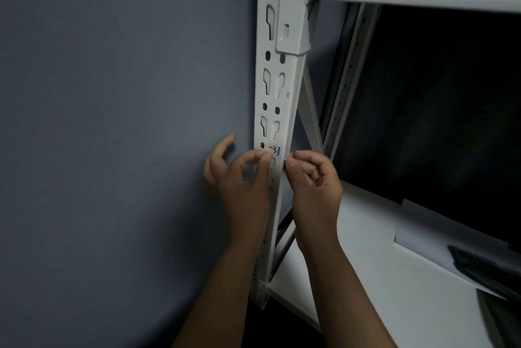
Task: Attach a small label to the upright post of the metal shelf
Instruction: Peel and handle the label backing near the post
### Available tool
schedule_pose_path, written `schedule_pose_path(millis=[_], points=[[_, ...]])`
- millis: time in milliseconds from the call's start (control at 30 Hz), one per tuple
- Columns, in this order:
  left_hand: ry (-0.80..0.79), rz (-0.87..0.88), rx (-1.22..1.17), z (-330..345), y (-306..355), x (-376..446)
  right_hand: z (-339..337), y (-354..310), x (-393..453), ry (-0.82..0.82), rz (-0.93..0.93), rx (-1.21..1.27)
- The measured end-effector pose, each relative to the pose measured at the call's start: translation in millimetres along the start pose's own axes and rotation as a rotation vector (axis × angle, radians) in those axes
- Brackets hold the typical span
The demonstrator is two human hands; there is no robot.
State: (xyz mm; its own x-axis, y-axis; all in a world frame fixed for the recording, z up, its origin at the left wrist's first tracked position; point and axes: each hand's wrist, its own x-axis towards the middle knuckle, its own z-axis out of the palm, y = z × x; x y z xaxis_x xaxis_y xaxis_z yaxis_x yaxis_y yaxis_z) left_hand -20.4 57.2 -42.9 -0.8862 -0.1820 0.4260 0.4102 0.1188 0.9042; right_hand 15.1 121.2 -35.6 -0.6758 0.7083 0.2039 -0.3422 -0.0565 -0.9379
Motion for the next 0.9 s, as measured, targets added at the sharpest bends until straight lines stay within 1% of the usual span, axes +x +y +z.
schedule_pose_path(millis=[100,167,233,467,667,800,900], points=[[0.052,0.042,0.042,-0.8,0.6,0.2,0.0,-2.7,0.0,-0.003,0.013,0.033],[0.097,0.038,0.049,0.7,0.2,-1.0,-0.2,-3.5,-0.2,-0.005,0.015,0.045],[0.104,0.024,0.032,3.3,0.0,-2.0,-0.5,-3.4,0.3,-0.011,0.007,0.034],[0.039,0.001,-0.014,5.4,-1.9,-4.3,0.2,-0.6,-1.0,0.001,-0.011,-0.005],[-0.037,0.006,0.038,2.6,2.6,-0.4,1.2,-2.8,-2.2,-0.005,-0.015,0.021],[0.047,-0.005,0.018,-1.0,-0.6,-1.8,-1.3,0.4,-0.5,-0.009,-0.032,-0.023],[0.080,-0.009,0.043,1.3,-3.2,-1.8,-3.1,1.4,0.8,-0.018,-0.024,-0.008]])
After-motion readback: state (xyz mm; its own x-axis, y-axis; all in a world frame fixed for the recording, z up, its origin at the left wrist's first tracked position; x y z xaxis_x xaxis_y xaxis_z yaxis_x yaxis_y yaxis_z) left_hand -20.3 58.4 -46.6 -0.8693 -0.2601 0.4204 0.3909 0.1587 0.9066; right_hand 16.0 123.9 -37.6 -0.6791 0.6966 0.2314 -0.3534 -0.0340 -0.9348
